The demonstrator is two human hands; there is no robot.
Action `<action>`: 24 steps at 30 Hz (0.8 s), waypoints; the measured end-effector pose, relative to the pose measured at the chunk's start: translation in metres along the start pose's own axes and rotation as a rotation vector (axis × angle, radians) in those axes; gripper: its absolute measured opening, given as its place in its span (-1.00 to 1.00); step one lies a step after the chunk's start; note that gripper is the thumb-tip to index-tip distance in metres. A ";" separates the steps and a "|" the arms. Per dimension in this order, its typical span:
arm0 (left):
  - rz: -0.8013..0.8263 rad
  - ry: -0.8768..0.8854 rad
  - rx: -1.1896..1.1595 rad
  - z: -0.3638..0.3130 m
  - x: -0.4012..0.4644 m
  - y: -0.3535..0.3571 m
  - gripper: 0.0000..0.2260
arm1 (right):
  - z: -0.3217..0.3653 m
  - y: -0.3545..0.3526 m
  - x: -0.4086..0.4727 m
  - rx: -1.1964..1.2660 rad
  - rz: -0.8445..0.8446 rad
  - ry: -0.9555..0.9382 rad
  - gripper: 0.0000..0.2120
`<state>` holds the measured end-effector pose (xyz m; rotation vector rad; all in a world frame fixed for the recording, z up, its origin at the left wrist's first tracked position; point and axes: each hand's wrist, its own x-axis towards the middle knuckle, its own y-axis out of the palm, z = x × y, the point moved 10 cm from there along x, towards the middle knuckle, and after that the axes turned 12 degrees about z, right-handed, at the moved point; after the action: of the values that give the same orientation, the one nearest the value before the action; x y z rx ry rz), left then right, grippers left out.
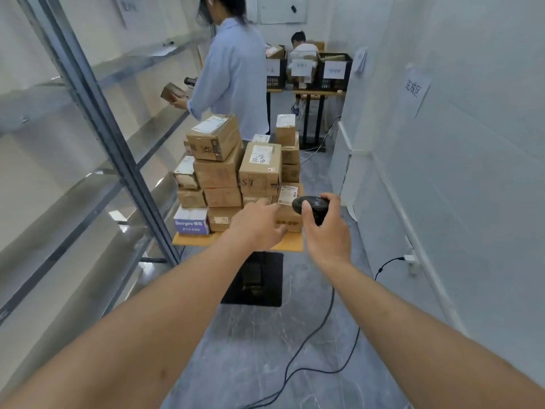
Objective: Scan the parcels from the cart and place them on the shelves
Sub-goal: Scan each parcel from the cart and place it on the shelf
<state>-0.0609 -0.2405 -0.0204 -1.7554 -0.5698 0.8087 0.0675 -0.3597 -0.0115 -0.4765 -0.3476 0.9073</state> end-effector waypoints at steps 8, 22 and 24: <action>0.106 0.000 0.019 -0.010 0.125 0.010 -0.51 | -0.050 -0.011 0.112 -0.029 -0.021 0.093 -0.66; 0.192 -0.358 -0.148 -0.009 0.290 0.070 -0.45 | -0.157 0.034 0.317 0.022 0.356 0.074 -0.72; 0.215 -0.420 -0.203 -0.009 0.301 0.079 -0.46 | -0.167 0.042 0.335 0.012 0.417 0.076 -0.72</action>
<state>0.1422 -0.0553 -0.1673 -1.8612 -0.7694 1.3266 0.3110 -0.1054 -0.1449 -0.5822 -0.1747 1.2906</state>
